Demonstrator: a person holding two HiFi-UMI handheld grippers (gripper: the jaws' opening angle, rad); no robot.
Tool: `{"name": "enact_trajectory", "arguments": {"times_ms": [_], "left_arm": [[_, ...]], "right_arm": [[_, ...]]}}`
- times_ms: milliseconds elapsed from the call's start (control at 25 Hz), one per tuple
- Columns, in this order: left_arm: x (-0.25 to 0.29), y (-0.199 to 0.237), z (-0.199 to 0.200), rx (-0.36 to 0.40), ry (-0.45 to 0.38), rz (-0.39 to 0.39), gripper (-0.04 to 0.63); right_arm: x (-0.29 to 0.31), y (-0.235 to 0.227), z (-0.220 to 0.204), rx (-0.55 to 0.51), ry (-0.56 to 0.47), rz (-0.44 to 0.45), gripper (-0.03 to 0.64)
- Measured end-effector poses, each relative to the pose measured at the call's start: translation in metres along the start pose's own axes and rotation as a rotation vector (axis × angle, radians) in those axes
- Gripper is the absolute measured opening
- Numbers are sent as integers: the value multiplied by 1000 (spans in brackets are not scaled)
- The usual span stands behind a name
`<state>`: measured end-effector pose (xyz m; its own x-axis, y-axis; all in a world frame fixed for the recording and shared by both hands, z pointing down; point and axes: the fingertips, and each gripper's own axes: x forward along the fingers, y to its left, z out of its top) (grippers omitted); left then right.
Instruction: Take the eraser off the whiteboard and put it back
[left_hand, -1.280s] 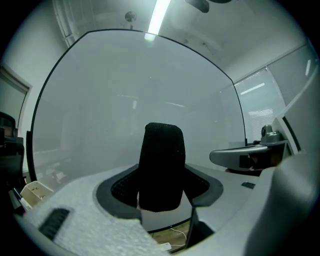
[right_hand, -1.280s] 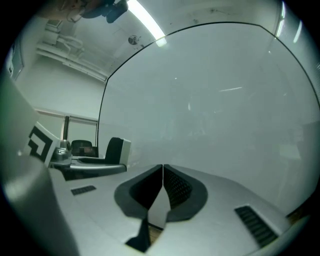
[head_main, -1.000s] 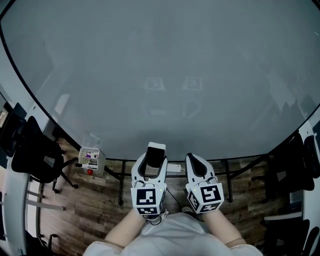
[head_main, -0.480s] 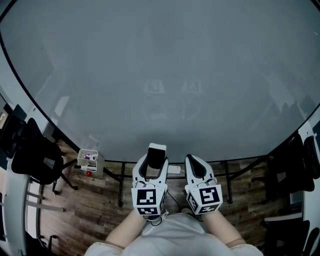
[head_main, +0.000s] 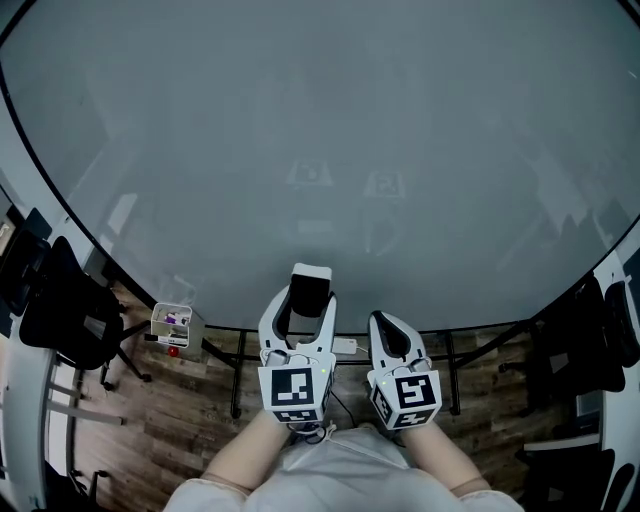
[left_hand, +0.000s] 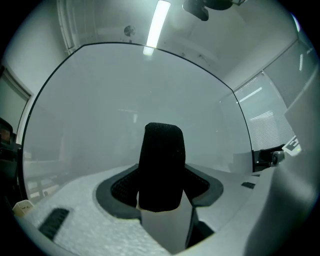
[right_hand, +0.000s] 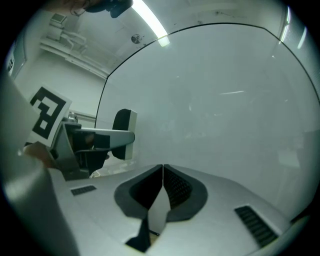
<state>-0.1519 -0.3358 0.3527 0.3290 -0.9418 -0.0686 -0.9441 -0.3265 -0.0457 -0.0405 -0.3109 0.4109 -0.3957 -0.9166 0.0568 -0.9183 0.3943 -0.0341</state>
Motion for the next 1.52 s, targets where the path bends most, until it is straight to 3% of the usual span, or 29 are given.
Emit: {"name": "enact_trajectory", "arguments": {"times_ms": [280, 760, 1080, 1320, 1520], "left_arm": [[21, 4, 11, 37, -24, 25, 255], [31, 5, 7, 37, -25, 70, 256], [30, 1, 10, 25, -31, 25, 273], [11, 4, 16, 65, -49, 33, 296], [-10, 1, -1, 102, -27, 26, 295]], "right_arm": [[3, -10, 1, -6, 2, -14, 28], [7, -12, 3, -5, -3, -1, 28], [4, -7, 4, -3, -7, 4, 28], [2, -1, -1, -5, 4, 10, 28], [-2, 4, -11, 5, 27, 1, 28]]}}
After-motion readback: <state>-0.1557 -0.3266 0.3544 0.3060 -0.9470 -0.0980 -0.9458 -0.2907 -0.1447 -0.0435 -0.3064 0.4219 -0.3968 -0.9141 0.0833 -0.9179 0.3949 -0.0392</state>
